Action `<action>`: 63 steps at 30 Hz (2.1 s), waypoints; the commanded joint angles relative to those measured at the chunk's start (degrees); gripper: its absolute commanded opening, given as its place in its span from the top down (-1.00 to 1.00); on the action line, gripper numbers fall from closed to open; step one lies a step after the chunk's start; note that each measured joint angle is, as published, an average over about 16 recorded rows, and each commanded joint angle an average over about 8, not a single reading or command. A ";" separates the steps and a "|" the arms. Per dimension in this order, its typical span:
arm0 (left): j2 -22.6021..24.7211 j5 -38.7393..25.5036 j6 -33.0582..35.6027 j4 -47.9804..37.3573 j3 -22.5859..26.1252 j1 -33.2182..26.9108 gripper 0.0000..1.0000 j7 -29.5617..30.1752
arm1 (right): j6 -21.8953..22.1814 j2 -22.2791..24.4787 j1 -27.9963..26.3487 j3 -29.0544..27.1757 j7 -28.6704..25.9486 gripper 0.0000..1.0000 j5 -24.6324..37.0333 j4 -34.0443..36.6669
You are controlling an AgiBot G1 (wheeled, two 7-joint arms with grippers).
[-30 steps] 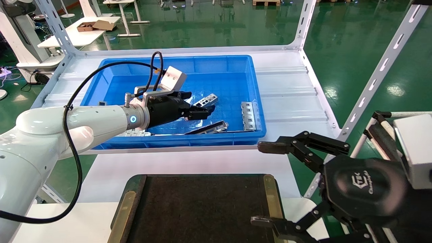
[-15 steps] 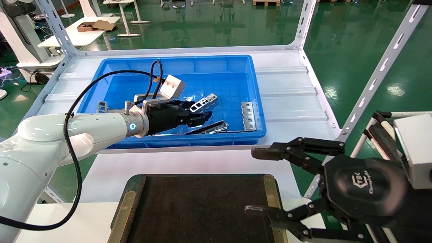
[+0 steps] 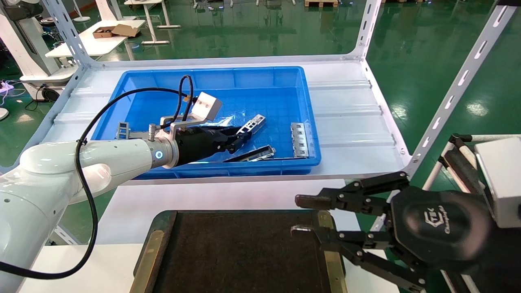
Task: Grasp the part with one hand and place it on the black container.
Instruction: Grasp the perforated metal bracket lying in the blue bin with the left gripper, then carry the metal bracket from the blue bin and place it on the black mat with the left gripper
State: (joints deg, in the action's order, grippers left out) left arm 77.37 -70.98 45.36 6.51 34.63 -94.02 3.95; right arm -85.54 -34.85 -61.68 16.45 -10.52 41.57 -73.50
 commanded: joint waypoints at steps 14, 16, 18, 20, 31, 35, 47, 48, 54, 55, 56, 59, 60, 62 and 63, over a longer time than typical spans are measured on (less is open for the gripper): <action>-3.61 5.67 10.71 0.85 -2.83 -3.53 1.00 -0.10 | 0.03 0.02 -0.01 0.06 0.03 1.00 -0.04 0.00; -4.76 6.62 14.07 1.32 -3.38 -3.58 1.00 -0.35 | 0.03 0.03 -0.01 0.07 0.03 1.00 -0.04 0.00; -5.88 7.43 17.32 1.96 -3.82 -3.41 1.00 -0.52 | 0.03 0.03 -0.02 0.07 0.04 1.00 -0.05 0.00; -6.96 8.13 20.52 2.79 -4.18 -3.00 1.00 -0.53 | 0.04 0.03 -0.02 0.08 0.04 1.00 -0.06 0.00; -12.85 11.49 34.86 13.81 -5.15 4.20 1.00 3.28 | 0.05 0.05 -0.03 0.12 0.06 1.00 -0.08 0.00; -15.54 13.10 39.53 21.33 -5.20 9.00 1.00 6.24 | 0.06 0.06 -0.03 0.14 0.07 1.00 -0.09 0.00; -24.60 15.62 38.58 43.47 -4.50 27.13 1.00 17.69 | 0.08 0.07 -0.04 0.18 0.09 1.00 -0.12 0.00; -25.17 15.55 37.21 44.98 -4.45 28.88 1.00 18.71 | 0.08 0.08 -0.04 0.18 0.09 1.00 -0.13 0.00; -27.00 13.91 25.89 52.91 -4.26 39.15 1.00 23.35 | 0.09 0.08 -0.04 0.21 0.10 1.00 -0.14 0.00; -27.01 13.40 23.50 54.08 -4.25 40.81 1.00 23.82 | 0.09 0.09 -0.05 0.21 0.10 1.00 -0.14 0.00; -26.93 12.86 21.08 55.15 -4.26 42.35 1.00 24.20 | 0.09 0.09 -0.05 0.21 0.11 1.00 -0.15 0.00; -26.15 10.84 12.91 58.04 -4.28 46.80 1.00 25.14 | 0.10 0.09 -0.05 0.22 0.11 1.00 -0.15 0.00; -25.69 10.05 9.92 58.84 -4.27 48.19 1.00 25.52 | 0.10 0.09 -0.05 0.23 0.11 1.00 -0.16 0.00; -24.55 8.36 3.76 60.14 -4.21 50.67 1.00 26.48 | 0.10 0.10 -0.05 0.23 0.12 1.00 -0.16 0.00; -23.81 7.40 0.45 60.65 -4.13 51.78 1.00 27.10 | 0.10 0.10 -0.05 0.24 0.12 1.00 -0.16 0.00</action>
State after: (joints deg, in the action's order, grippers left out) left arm 54.23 -63.88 45.53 66.28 30.87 -43.10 31.81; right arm -85.44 -34.75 -61.73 16.68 -10.40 41.41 -73.50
